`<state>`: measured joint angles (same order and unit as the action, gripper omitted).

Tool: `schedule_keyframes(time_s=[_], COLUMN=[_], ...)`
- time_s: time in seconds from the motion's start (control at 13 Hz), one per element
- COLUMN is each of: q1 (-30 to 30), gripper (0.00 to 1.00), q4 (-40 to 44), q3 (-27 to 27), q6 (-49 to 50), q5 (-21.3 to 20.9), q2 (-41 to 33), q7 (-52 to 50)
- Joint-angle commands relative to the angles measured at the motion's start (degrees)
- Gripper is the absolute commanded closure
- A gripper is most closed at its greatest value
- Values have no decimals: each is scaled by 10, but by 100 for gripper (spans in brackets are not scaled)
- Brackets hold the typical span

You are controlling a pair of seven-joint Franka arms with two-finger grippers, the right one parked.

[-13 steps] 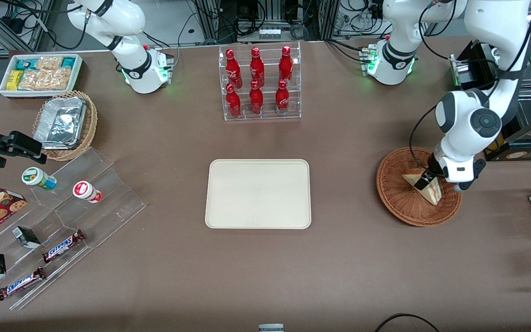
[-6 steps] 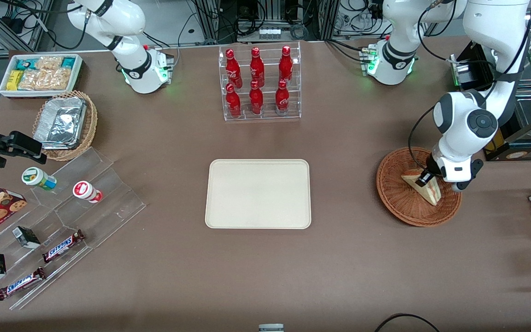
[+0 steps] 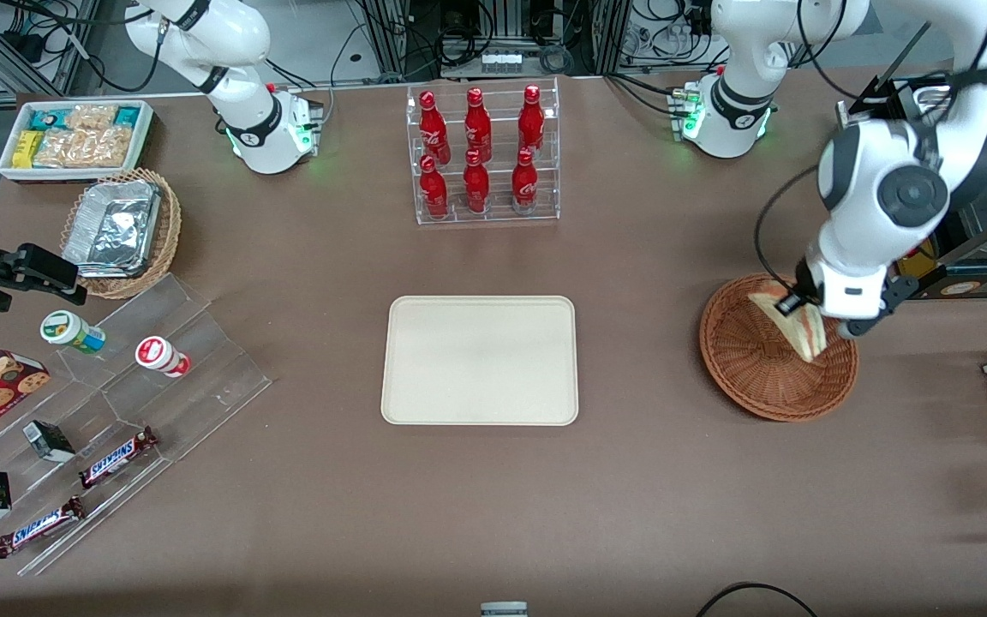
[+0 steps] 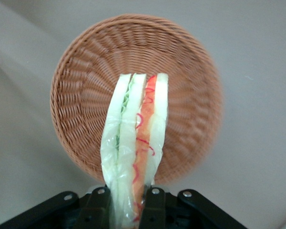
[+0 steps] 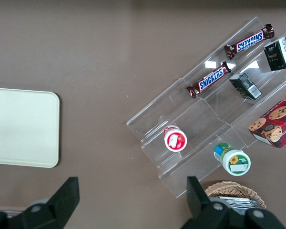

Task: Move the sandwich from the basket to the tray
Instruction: 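Lift the sandwich out of the basket and carry it over the tray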

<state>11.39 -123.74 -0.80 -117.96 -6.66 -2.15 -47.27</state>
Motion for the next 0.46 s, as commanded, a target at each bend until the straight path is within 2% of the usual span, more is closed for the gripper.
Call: schedule_keyframes(time_s=[0.0,0.15,0.38], q1=[84,151,243], gripper=[97,97,96], q4=[97,115,161], q3=[-1,-1,-1], q6=[84,80,61], q5=[-3,0,2], q2=[4,7,64], q7=[-7,-5,-12])
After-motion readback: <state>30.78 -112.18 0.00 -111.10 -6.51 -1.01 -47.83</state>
